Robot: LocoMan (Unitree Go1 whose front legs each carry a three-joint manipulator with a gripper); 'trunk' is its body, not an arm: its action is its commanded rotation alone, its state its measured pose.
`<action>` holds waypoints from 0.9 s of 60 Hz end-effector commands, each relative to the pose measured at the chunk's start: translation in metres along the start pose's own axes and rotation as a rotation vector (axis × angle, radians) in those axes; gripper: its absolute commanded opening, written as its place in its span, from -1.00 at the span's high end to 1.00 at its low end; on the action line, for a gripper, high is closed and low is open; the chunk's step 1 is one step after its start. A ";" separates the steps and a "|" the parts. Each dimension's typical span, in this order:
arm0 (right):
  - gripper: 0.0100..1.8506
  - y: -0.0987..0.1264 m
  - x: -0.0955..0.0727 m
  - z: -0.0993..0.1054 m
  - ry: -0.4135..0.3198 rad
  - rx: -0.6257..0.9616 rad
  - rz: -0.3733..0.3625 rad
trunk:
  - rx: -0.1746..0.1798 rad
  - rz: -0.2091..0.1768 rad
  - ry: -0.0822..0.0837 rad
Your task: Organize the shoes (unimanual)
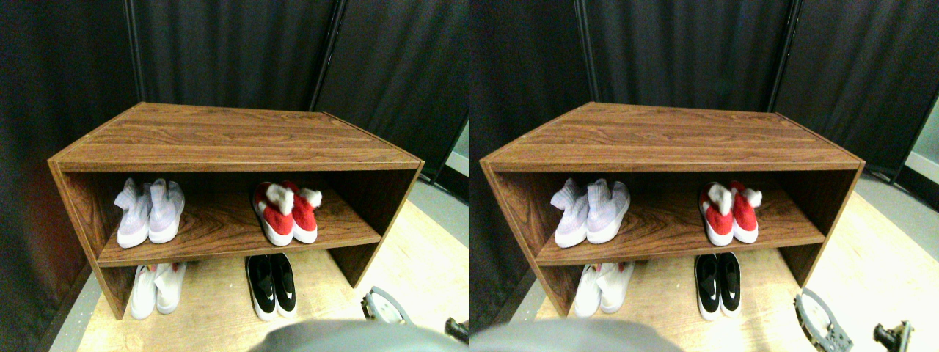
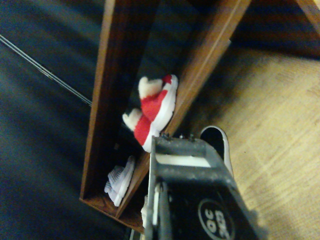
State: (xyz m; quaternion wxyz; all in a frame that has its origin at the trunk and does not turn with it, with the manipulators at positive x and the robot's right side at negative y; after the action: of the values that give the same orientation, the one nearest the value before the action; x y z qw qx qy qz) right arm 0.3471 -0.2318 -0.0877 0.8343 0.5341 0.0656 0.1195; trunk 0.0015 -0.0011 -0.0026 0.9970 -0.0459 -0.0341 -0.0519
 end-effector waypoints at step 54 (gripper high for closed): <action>0.94 0.059 0.036 -0.018 0.021 -0.054 0.136 | -0.011 -0.001 -0.026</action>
State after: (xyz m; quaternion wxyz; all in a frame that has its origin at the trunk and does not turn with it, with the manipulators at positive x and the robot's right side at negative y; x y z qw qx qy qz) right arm 0.3548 -0.1920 -0.0460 0.8385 0.5093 0.0694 0.1810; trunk 0.0018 -0.0017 -0.0030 0.9964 -0.0460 -0.0452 -0.0554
